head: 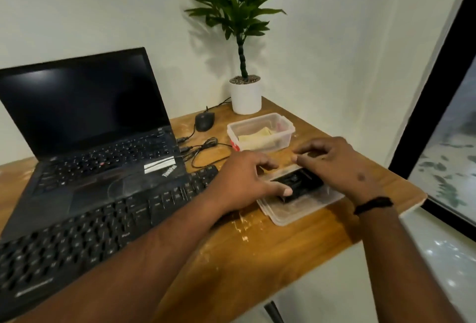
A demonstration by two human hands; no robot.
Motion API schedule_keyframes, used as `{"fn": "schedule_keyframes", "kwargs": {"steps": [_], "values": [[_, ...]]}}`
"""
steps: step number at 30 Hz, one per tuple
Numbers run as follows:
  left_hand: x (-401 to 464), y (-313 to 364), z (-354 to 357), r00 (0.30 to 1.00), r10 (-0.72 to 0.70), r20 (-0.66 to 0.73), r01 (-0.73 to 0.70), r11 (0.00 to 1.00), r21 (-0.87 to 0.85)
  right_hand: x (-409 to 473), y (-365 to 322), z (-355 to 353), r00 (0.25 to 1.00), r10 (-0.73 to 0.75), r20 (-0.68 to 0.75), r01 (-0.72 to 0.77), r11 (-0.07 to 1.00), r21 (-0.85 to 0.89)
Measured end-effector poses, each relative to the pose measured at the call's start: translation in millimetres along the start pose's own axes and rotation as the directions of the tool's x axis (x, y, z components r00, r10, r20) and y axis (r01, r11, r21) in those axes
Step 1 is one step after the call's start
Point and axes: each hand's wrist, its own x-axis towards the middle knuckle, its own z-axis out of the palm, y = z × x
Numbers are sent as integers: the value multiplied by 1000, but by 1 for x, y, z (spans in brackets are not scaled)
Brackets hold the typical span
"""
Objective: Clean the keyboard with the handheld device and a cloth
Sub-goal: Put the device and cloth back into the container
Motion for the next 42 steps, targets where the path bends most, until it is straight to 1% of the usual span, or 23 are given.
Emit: {"fn": "schedule_keyframes", "kwargs": {"steps": [2, 3, 5, 8, 10, 12, 15, 19, 21, 23, 25, 28, 30, 33, 40, 42], "values": [[-12, -3, 15, 999, -21, -35, 21, 1000, 0, -16, 11, 3, 999, -19, 45, 22, 997, -68], [-16, -3, 20, 998, -27, -61, 27, 1000, -2, -20, 15, 3, 996, -51, 67, 56, 996, -70], [-21, -3, 28, 993, -21, -117, 28, 998, 57, -23, 18, -1, 984, -92, 154, 101, 994, -49], [-21, -1, 30, 985, -14, -174, 35, 992, 117, -21, 21, -9, 951, -70, 301, 97, 992, -75], [-20, 2, 30, 985, -23, -173, 49, 988, 149, -20, 19, -12, 937, -64, 343, 98, 992, -83], [-17, 3, 28, 985, -1, -174, 35, 982, 188, -18, 13, -13, 938, -78, 339, 113, 990, -84], [-8, -2, 18, 979, 23, -205, 18, 980, 198, -2, 5, -10, 947, -113, 301, 155, 981, -120], [23, -11, -14, 952, 33, -304, 18, 987, 162, 42, -15, -6, 949, -220, 226, 252, 959, -127], [49, -17, -34, 942, 9, -335, 45, 987, 152, 69, -29, -1, 943, -266, 200, 299, 941, -159], [74, -25, -51, 936, -39, -349, 95, 985, 145, 95, -38, 7, 933, -295, 206, 337, 918, -209], [96, -35, -60, 948, -82, -308, 144, 973, 182, 117, -40, 14, 933, -275, 233, 336, 899, -281], [117, -48, -64, 970, -81, -229, 155, 932, 326, 142, -42, 24, 936, -176, 305, 281, 895, -346], [123, -53, -62, 983, -65, -172, 134, 894, 429, 151, -42, 33, 913, -121, 390, 282, 877, -389], [128, -60, -55, 993, -79, -84, 113, 823, 556, 157, -40, 44, 872, -36, 487, 278, 857, -434], [136, -59, -48, 993, -115, -33, 108, 730, 675, 162, -45, 53, 865, 67, 498, 217, 844, -490], [131, -52, -52, 990, -135, -30, 120, 732, 671, 156, -50, 47, 873, 64, 483, 211, 844, -492]]}}
